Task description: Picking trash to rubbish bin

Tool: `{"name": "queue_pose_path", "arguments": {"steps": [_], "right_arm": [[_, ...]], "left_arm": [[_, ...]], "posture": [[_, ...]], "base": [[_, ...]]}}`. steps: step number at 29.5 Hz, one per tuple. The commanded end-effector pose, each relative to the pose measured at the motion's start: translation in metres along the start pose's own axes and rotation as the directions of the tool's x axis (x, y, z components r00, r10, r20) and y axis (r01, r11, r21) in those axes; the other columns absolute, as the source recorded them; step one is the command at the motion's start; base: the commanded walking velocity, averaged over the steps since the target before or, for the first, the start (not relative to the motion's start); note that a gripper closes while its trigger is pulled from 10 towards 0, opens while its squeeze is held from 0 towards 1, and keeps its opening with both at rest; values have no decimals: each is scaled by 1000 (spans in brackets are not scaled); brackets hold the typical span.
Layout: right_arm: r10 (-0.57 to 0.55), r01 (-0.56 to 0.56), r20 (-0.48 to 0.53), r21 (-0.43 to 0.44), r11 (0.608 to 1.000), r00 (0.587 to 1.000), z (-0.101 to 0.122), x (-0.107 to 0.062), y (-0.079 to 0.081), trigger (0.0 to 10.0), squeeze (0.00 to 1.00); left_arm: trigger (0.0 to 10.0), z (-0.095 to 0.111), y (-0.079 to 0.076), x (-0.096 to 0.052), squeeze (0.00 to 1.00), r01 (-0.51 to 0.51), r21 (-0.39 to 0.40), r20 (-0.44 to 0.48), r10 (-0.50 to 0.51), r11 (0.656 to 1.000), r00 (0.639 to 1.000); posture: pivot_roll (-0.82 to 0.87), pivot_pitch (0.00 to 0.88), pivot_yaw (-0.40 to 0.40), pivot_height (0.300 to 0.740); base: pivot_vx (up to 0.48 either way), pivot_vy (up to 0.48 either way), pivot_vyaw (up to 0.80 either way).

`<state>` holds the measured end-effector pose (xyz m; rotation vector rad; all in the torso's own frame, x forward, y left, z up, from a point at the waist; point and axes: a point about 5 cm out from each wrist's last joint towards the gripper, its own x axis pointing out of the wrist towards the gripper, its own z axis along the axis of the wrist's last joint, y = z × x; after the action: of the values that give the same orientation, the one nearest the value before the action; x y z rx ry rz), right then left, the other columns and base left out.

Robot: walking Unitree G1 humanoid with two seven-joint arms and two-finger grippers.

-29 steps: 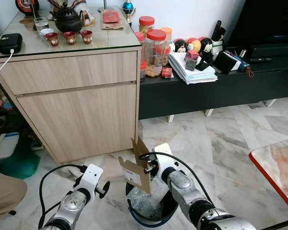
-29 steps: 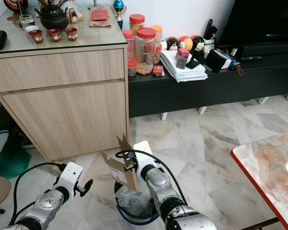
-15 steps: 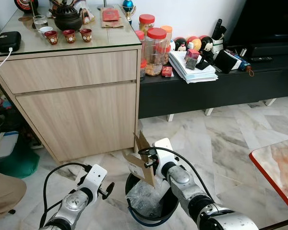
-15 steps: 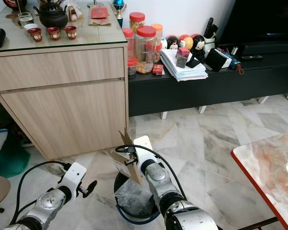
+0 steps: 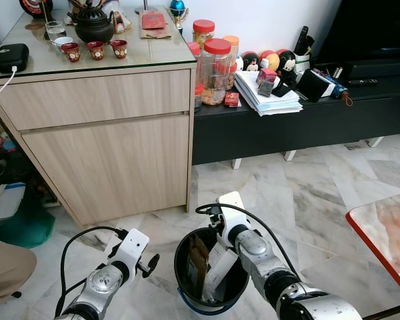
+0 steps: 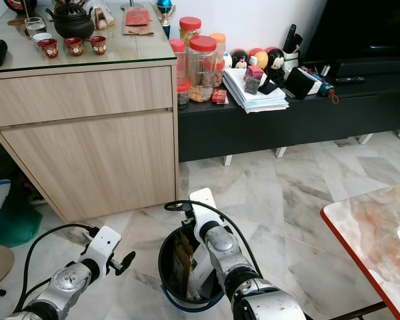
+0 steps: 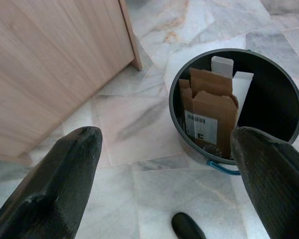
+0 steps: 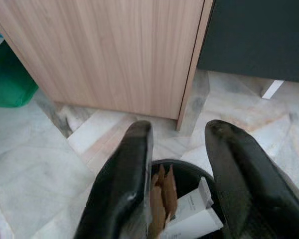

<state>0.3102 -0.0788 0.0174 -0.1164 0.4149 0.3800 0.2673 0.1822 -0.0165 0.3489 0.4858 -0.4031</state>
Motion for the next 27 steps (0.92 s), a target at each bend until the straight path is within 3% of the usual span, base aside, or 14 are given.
{"name": "queue_pose_path", "arguments": {"steps": [1,2,4,9,10,13,14,16,17,19,22,24,27], "right_arm": [[-9,9,-51,2,1000,999,-16,-5,-2,10000,0],[-9,9,-51,2,1000,999,-16,-5,-2,10000,0],[-35,37,-99,17,999,994,-34,-14,-9,10000,0],[-149,171,-181,110,979,972,-63,-31,-34,10000,0],[-149,171,-181,110,979,972,-63,-31,-34,10000,0],[-231,269,-223,160,950,947,-77,-44,-53,10000,0],[-231,269,-223,160,950,947,-77,-44,-53,10000,0],[-261,305,-256,154,940,931,-87,-52,-62,10000,0],[-261,305,-256,154,940,931,-87,-52,-62,10000,0],[-295,348,-293,149,926,910,-97,-62,-71,10000,0],[-299,354,-297,152,923,907,-98,-63,-72,10000,0],[-331,405,-337,181,896,881,-110,-74,-80,10000,0],[-327,405,-346,184,896,880,-114,-78,-81,10000,0]], "left_arm": [[10000,3,4,0,0,-44,-17,11,44,999,999],[10000,3,4,0,0,-44,-17,11,44,999,999],[10000,-3,16,-4,0,-146,-124,2,148,981,989],[10000,-20,37,-19,0,-338,-277,-53,336,900,940],[10000,-20,37,-19,0,-338,-277,-53,336,900,940],[10000,-30,45,-28,0,-424,-309,-95,416,851,904],[10000,-30,45,-28,0,-424,-309,-95,416,851,904],[10000,-38,51,-35,0,-489,-326,-127,475,810,871],[10000,-38,51,-35,0,-489,-326,-127,475,810,871],[10000,-47,56,-43,0,-559,-354,-175,534,750,827],[10000,-48,57,-44,0,-569,-357,-181,542,741,820],[10000,-66,55,-56,0,-609,-346,-254,553,714,793],[10000,-75,50,-60,0,-615,-338,-289,543,712,788]], "posture": [[112,63,-80,740],[112,63,-80,740],[108,62,-77,740],[97,64,-69,740],[97,64,-69,740],[89,61,-64,740],[89,61,-64,740],[85,60,-62,740],[85,60,-62,740],[80,55,-60,740],[80,55,-60,740],[80,55,-60,740],[80,44,-57,740]], "base": [[0,0,0],[0,0,0],[0,0,0],[0,0,0],[0,0,0],[0,0,0],[0,0,0],[0,0,0],[0,0,0],[0,0,0],[0,0,0],[0,0,0],[0,0,0]]}}
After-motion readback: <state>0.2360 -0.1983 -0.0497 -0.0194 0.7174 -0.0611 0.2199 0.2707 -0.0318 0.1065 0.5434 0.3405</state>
